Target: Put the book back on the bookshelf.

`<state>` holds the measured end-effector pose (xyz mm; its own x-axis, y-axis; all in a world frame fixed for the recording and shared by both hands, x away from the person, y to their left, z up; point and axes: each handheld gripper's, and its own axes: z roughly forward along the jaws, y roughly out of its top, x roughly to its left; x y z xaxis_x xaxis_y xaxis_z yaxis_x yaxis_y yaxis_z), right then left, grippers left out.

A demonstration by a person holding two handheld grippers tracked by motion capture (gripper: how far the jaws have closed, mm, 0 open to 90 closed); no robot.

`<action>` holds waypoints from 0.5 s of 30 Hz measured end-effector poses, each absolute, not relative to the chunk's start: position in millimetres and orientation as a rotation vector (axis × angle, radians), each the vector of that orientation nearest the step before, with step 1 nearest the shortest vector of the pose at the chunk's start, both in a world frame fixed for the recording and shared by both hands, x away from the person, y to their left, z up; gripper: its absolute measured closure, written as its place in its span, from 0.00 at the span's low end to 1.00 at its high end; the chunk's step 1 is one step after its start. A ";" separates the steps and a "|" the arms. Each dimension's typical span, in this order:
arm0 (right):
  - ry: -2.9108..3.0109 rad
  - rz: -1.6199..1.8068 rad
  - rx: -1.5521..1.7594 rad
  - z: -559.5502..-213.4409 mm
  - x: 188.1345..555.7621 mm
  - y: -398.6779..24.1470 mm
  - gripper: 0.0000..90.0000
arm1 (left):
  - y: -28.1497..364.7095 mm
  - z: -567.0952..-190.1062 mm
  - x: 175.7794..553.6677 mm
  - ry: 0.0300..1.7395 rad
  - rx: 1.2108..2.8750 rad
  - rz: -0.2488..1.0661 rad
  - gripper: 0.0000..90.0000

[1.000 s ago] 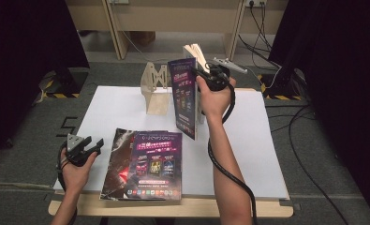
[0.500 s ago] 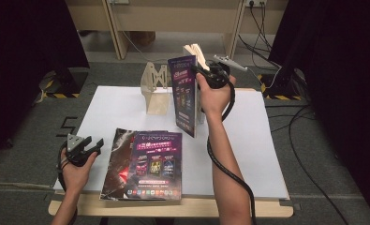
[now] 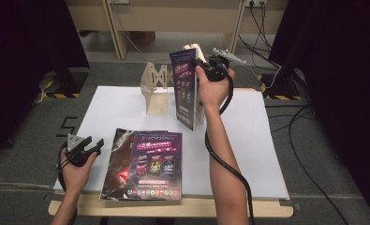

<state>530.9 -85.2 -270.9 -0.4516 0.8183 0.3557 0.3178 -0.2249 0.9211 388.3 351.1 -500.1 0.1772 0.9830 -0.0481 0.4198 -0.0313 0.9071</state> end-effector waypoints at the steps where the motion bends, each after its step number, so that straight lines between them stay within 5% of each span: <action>1: 1.643 1.717 1.352 -270.9 532.1 -84.5 0.93 | 350.8 -500.2 388.4 1.374 1.593 0.825 0.50; 15: 1.640 1.693 1.342 -264.0 551.3 -74.2 0.93 | 352.0 -500.1 388.6 1.378 1.589 0.815 0.50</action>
<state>551.3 -74.2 -264.0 -0.4418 0.8311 0.3377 0.3111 -0.2112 0.9266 388.6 352.0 -500.1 0.1775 0.9824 -0.0577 0.4233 -0.0233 0.9057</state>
